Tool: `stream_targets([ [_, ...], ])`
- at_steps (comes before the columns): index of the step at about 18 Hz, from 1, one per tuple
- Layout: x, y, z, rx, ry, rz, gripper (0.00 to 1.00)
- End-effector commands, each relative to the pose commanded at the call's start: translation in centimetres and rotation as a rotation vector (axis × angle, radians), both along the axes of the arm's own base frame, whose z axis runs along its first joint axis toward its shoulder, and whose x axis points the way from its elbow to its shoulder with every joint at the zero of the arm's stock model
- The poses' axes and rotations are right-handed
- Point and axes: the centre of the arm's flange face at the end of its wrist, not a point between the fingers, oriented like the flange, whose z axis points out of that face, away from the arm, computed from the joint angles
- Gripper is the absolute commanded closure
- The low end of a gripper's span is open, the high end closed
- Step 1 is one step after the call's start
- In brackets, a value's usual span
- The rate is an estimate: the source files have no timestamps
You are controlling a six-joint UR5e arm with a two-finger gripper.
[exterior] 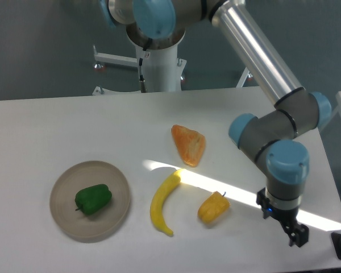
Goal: Pick up the green pepper from the plate
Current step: 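Move the open gripper across the table to above the green pepper on the plate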
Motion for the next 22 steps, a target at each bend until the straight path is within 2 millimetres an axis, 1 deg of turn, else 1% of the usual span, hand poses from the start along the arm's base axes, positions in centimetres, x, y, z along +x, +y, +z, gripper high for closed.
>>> stream_targets([
  [2, 3.3, 0.2, 0.8, 0.004, -0.019, 0.027, 0.00],
  [4, 6.2, 0.3, 1.4, 0.021, -0.051, 0.066, 0.00],
  [7, 9.6, 0.0, 2.4, 0.061, -0.119, 0.129, 0.00],
  [8, 11.3, 0.0, 2.4, 0.067, -0.145, 0.141, 0.00],
  [9, 12.2, -0.3, 2.7, 0.075, -0.164, 0.168, 0.00],
  [14, 17.5, -0.8, 2.6, 0.087, -0.252, 0.239, 0.00],
  [16, 19.0, -1.3, 2.8, 0.089, -0.279, 0.258, 0.00],
  [18, 20.9, -1.3, 2.7, 0.088, -0.305, 0.251, 0.00],
  [19, 21.5, -1.3, 2.3, 0.082, -0.312, 0.259, 0.00],
  [20, 22.7, -1.0, 2.1, 0.077, -0.320, 0.258, 0.00],
  [22, 24.1, -0.4, 2.0, 0.097, -0.321, 0.270, 0.00],
])
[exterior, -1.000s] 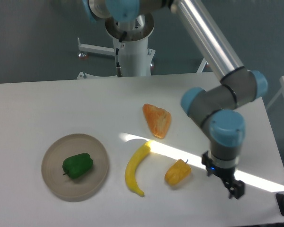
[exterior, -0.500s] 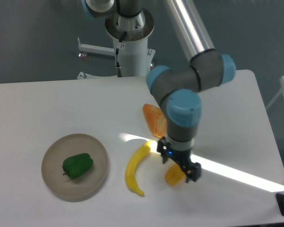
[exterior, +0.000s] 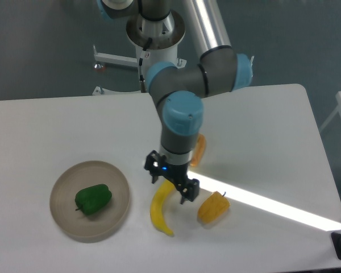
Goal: Pick up the green pepper from the plate
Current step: 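Move the open gripper across the table to above the green pepper on the plate, then lower the gripper down around the green pepper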
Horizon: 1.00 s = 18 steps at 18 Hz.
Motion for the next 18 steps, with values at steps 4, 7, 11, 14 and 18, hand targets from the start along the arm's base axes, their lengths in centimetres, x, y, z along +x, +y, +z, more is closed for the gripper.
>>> stream_targets([
  [4, 3.4, 0.6, -1.4, 0.040, -0.010, 0.070, 0.00],
  [7, 5.2, 0.5, -2.7, 0.030, -0.023, 0.077, 0.00],
  [11, 6.9, 0.5, -3.6, 0.023, -0.071, 0.092, 0.00],
  [14, 8.3, 0.3, -4.1, 0.014, -0.084, 0.075, 0.00],
  [18, 11.1, 0.4, -4.2, 0.013, -0.084, 0.036, 0.00],
])
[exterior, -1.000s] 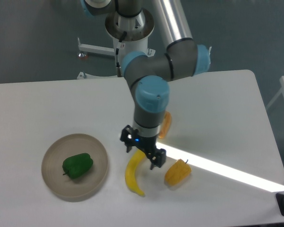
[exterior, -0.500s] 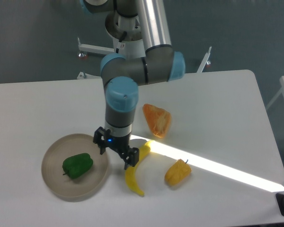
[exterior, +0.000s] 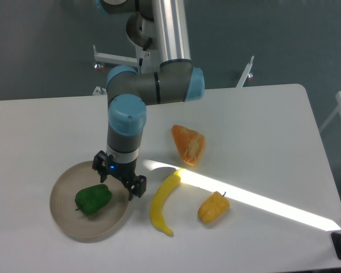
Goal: Pick up the green pepper from the plate
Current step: 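Lower the gripper down around the green pepper, then close the gripper fingers on the green pepper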
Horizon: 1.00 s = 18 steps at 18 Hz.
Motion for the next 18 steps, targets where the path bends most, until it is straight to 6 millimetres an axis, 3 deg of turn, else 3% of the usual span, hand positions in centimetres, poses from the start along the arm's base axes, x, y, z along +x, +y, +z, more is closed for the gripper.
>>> stream_targets([
  [6, 2.3, 0.8, -1.1, 0.013, 0.005, -0.038, 0.00],
  [18, 2.8, 1.5, -2.8, -0.003, 0.001, -0.049, 0.00],
])
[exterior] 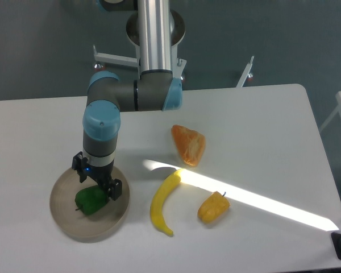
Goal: Pick up the green pepper from the plate
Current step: 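Close the gripper fingers on the green pepper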
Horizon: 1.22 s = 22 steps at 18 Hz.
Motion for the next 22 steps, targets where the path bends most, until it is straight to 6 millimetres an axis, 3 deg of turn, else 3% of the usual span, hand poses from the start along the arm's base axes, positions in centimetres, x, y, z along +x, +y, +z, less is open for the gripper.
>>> stream_targets([
  [7, 0.6, 0.4, -0.7, 0.012, 0.007, -0.009, 0.01],
  [10, 0.6, 0.4, -0.4, 0.019, 0.007, -0.010, 0.37],
  [13, 0.6, 0.5, -0.1, 0.024, 0.008, -0.014, 0.58],
  [16, 0.6, 0.5, 0.1, 0.028, 0.010, -0.014, 0.63],
  [21, 0.2, 0.6, 1.1, 0.044, 0.017, -0.016, 0.64],
  [22, -0.1, 0.8, 2.1, 0.059, 0.022, -0.015, 0.65],
])
